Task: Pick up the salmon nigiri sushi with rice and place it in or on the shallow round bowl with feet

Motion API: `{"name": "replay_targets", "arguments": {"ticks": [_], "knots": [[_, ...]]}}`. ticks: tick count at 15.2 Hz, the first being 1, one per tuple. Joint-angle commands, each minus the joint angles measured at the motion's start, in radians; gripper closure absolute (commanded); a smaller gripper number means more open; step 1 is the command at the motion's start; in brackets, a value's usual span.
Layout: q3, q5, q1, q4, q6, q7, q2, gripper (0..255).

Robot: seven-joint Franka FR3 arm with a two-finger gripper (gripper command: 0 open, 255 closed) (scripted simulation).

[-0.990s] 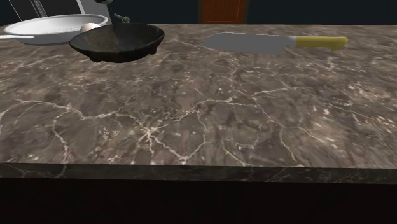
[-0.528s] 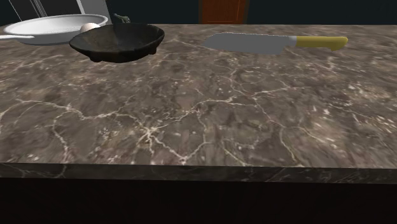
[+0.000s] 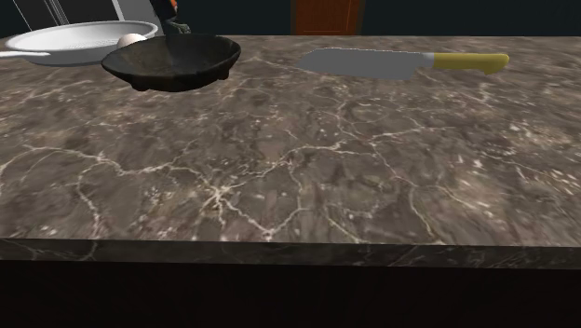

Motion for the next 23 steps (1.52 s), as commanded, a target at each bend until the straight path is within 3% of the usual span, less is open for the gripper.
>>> {"name": "replay_targets", "arguments": {"ticks": [1,6,14,15,20,23], "knots": [[0.001,0.006,0.006,-0.033,0.027,0.002,-0.008,255],[0.0,0.022,0.022,-0.116,0.092,0.003,-0.03,255],[0.0,0.022,0.021,-0.116,0.092,0.003,-0.03,255],[0.0,0.022,0.021,-0.116,0.092,0.003,-0.03,0],[0.0,0.022,0.021,-0.116,0.092,0.003,-0.03,0],[0.018,0.004,0.0,0.012,-0.009,0.019,0.001,0]]}}
